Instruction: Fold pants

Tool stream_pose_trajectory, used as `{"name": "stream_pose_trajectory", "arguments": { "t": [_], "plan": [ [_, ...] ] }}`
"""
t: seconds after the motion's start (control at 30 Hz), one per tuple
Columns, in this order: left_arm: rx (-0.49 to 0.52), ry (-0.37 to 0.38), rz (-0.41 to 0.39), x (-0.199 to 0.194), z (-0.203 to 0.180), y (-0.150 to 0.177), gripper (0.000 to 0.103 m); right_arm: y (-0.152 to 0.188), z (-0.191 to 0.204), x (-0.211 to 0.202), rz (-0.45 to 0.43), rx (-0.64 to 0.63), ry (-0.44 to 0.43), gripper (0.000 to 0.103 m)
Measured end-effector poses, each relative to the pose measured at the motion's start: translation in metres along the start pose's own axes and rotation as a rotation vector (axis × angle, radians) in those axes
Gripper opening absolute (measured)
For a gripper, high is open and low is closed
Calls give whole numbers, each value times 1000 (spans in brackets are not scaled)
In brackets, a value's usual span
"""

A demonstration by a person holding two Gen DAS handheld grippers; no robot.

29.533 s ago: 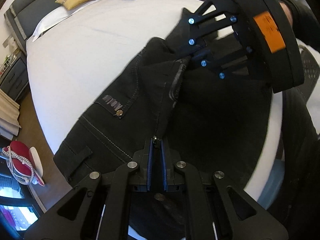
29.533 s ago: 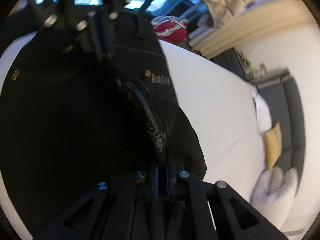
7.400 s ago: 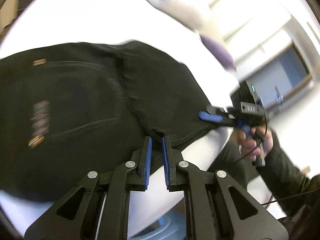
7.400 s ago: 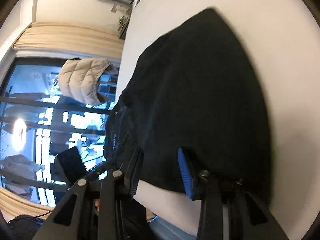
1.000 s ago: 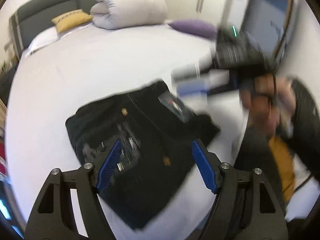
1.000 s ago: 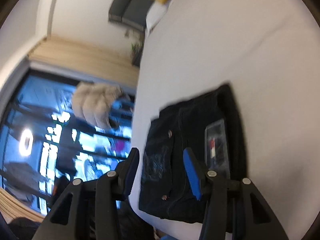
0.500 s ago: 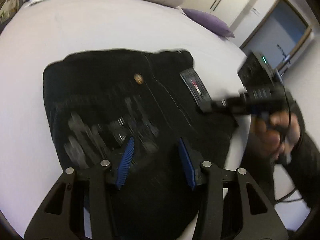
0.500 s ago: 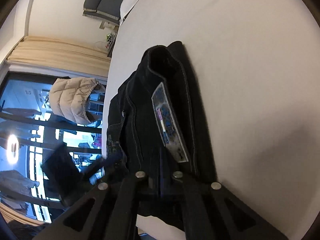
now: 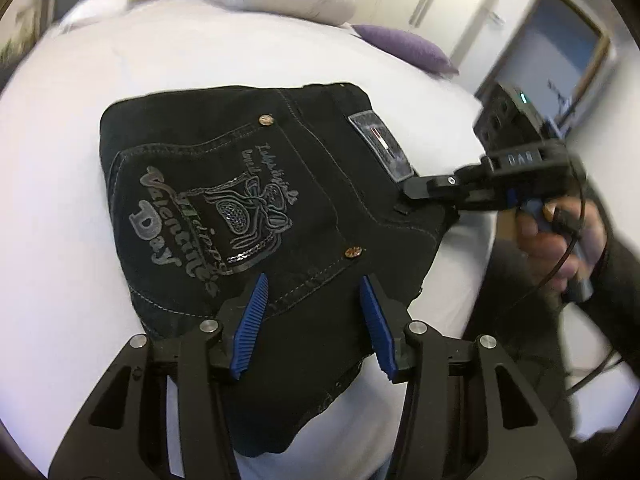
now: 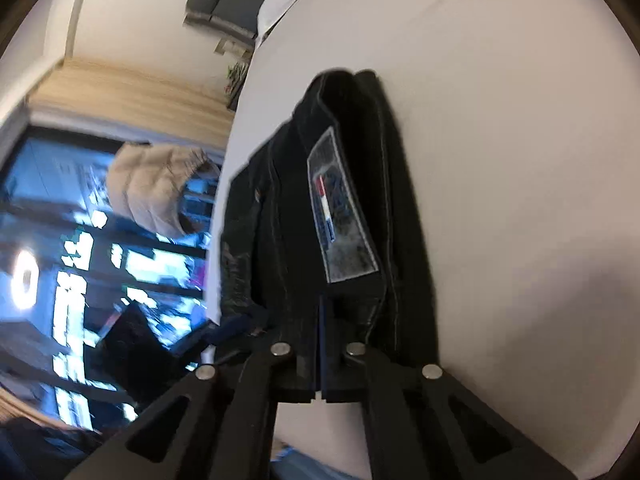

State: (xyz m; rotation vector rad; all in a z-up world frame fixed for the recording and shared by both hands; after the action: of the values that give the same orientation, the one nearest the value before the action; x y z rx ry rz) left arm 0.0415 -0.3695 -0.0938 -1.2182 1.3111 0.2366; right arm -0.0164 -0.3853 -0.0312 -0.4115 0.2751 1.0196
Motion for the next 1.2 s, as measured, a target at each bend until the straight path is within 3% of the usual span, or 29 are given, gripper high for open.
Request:
{"name": "stream_pose_trajectory", "arguments": {
  "t": [0.07, 0.1, 0.13, 0.2, 0.23, 0.33, 0.37, 0.43, 0.5, 0.6, 0.73, 0.83, 0.93, 1.03, 1.2],
  "plan": [
    [-39, -1, -24, -21, 7, -11, 47, -9, 15, -16, -49, -47, -5, 39],
    [-50, -16, -70, -37, 13, -19, 50, -17, 21, -26, -87, -56, -17, 66],
    [-64, -31, -119, -52, 21, -25, 56, -26, 26, -36, -129, -63, -21, 76],
    [-113, -74, -194, -73, 43, -34, 87, -41, 27, -48, -174, -80, -17, 76],
    [-152, -90, -209, -75, 57, -37, 90, -49, 23, -50, -175, -71, -9, 76],
    [-249, -96, -93, -49, 92, -29, 91, -57, 3, -38, -106, -39, 67, 71],
    [-298, -61, -40, -34, 101, -24, 91, -58, -5, -28, -65, -30, 88, 69],
    [-361, -24, 37, -15, 110, -18, 91, -60, -24, -13, -13, 13, 153, 58],
    [-377, 14, 92, -2, 111, -18, 91, -65, -28, -8, -15, 26, 112, 56],
    [-329, 19, 125, 9, 107, -22, 90, -69, -30, 4, 9, 29, 111, 56],
    [-193, -98, 199, 23, 100, -29, 89, -71, -32, 19, 44, 25, 144, 49],
    [-141, -147, 223, 25, 93, -35, 80, -68, -31, 25, 59, 10, 183, 36],
    [-144, -153, 228, 24, 94, -39, 65, -67, -29, 24, 57, -23, 222, 30],
    [-124, -155, 221, 20, 94, -41, 54, -66, -24, 21, 48, -49, 253, 25],
    [-174, -134, 214, 14, 107, -41, 42, -65, 3, 17, 36, -148, 306, 21]
  ]
}}
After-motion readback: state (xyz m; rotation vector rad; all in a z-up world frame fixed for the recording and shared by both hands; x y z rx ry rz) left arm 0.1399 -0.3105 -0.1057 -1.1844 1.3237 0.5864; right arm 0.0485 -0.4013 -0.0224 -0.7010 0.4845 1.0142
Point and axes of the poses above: each gripper's, at about its wrist camera, not at the fingertips, and x roughly the way its jaws point, z to its left, y to its underside, the point moved 10 cm from there along x, roughly the way its jaws point, and after that the axes turned 11 degrees about -y, right-handed, at the moved point
